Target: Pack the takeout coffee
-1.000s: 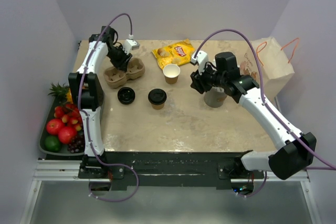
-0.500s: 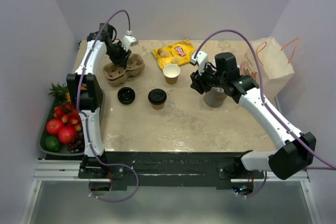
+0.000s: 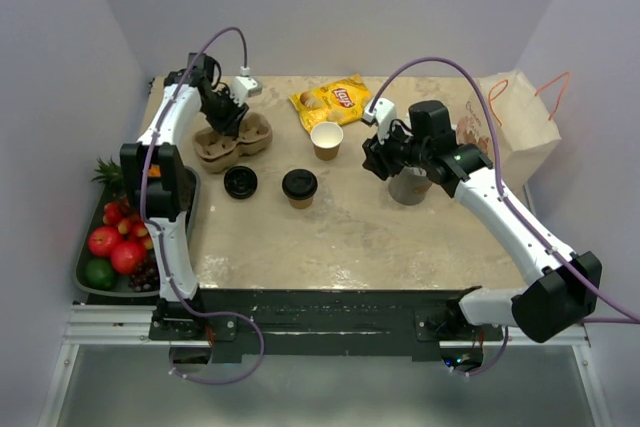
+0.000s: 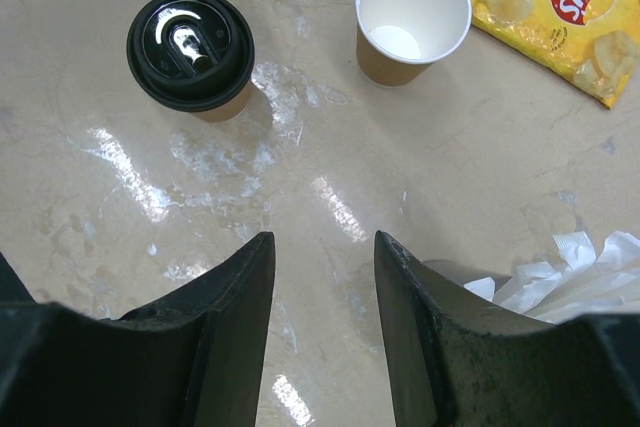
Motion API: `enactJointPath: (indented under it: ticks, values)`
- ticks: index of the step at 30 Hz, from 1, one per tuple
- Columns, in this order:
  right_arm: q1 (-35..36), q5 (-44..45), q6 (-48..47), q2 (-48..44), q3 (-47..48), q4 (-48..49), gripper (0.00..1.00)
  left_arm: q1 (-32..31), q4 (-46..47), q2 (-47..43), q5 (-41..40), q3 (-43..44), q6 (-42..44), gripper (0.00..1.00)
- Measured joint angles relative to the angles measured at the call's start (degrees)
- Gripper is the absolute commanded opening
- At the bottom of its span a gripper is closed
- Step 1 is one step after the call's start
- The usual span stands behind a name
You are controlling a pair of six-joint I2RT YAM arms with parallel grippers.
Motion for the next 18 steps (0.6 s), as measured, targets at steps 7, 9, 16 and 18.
enactJointPath:
  ticks: [7,9,16,18]
  values:
    - [0.0,0.0,0.04,0.0,-0.04,0.02,0.48,0.02,-1.81,0.04,-5.05,2.29,2.75,0.1]
    - [0.0,0.0,0.09,0.0,-0.07,0.07,0.48,0.02,-1.99,0.04,-6.01,4.68,3.23,0.09]
    - [0.0,-0.02,0.15,0.0,-0.11,0.04,0.48,-0.22,-2.01,-1.05,-7.06,7.61,6.23,0.06]
    - [0.0,-0.02,0.17,0.0,-0.11,0.07,0.48,-0.52,-6.49,0.26,-8.55,8.87,7.78,0.06]
